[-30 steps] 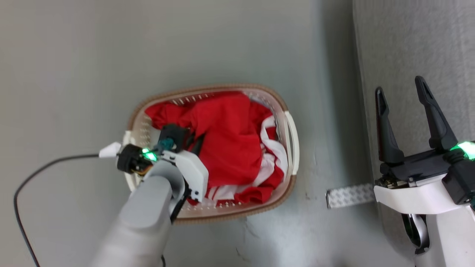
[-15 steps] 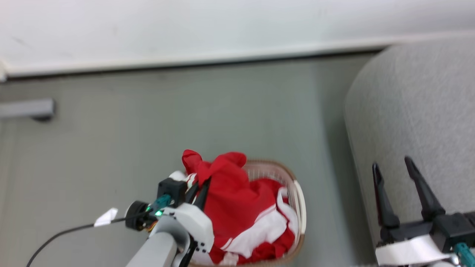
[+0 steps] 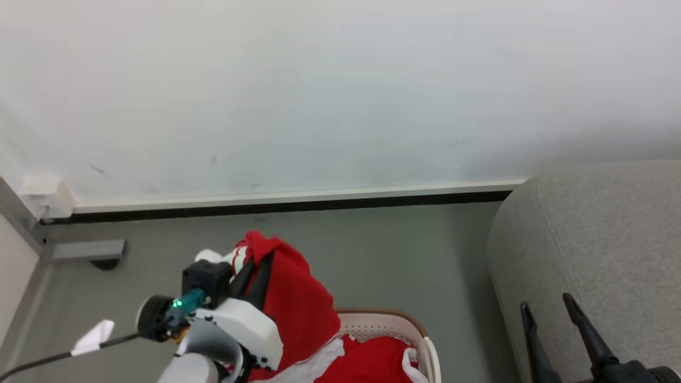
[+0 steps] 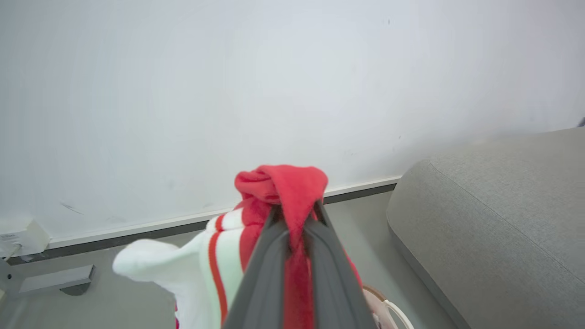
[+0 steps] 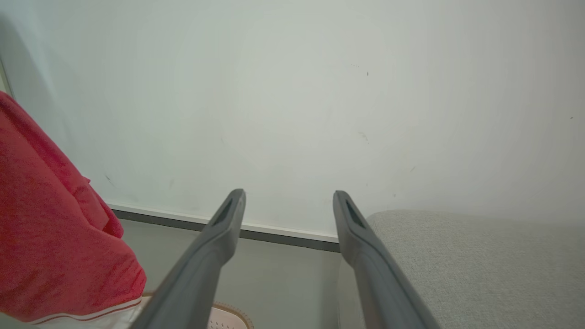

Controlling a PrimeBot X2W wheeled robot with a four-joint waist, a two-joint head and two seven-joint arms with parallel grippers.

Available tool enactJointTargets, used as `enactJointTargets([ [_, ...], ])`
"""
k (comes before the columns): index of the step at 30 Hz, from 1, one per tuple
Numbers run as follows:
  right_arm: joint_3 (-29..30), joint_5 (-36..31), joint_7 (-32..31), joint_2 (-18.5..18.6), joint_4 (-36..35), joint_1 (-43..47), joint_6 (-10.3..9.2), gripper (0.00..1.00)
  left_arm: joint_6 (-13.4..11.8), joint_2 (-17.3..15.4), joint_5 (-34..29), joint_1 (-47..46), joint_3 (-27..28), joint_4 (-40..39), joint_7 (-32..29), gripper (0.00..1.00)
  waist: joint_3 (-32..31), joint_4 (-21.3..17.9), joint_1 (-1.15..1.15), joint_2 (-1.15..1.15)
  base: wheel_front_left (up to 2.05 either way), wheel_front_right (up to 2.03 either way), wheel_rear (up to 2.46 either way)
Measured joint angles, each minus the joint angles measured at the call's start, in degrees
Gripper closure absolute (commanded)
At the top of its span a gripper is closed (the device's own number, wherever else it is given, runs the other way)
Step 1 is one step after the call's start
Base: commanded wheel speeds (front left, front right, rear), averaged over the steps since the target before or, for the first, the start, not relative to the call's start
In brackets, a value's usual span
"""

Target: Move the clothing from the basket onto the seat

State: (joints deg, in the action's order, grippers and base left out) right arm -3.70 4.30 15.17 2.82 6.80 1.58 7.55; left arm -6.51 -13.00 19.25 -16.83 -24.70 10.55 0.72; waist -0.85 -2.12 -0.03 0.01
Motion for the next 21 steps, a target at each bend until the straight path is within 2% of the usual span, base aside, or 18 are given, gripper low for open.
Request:
enactJointTargets([
  [4,-3.35,0.46,0.00,0.02,0.67,0.10,0.00,0.00,-0.55,-1.59,0.16,0.25,0.33,-7.14,-3.41,1.00,-0.78,0.00,0.01,0.00,0.00,0.00,0.00],
  [8,-11.83,2.10,-0.01,1.22,1.54,-0.75,0.04,0.00,-0.62,-2.90,0.15,0.19,0.32,-12.00,-6.17,1.00,-0.84,-0.12,0.01,0.00,0.00,0.00,0.00],
  [13,-22.92,6.55,0.00,8.20,2.01,-6.15,0.02,0.00,-0.55,-3.24,0.12,-0.21,-0.96,-16.23,-8.16,1.00,-0.89,-0.13,0.02,0.00,0.00,0.00,0.00],
  [16,-28.46,8.54,-0.15,12.01,2.76,-10.49,0.02,0.00,-0.01,-2.32,0.04,-0.46,-2.49,-17.84,-8.96,1.00,-0.77,0.11,0.02,0.00,0.00,0.00,0.00],
  [19,-33.33,9.04,-0.97,14.62,4.31,-15.58,0.02,0.00,0.74,-1.37,0.04,-1.37,-4.34,-18.82,-9.64,1.00,-0.68,0.48,0.02,0.00,0.00,0.00,0.00],
  [21,-35.77,9.46,-1.00,15.06,5.90,-18.45,0.02,0.00,1.27,-0.51,-0.09,-1.92,-5.77,-19.04,-9.87,1.00,-0.70,0.85,0.03,0.00,0.00,0.00,0.00],
])
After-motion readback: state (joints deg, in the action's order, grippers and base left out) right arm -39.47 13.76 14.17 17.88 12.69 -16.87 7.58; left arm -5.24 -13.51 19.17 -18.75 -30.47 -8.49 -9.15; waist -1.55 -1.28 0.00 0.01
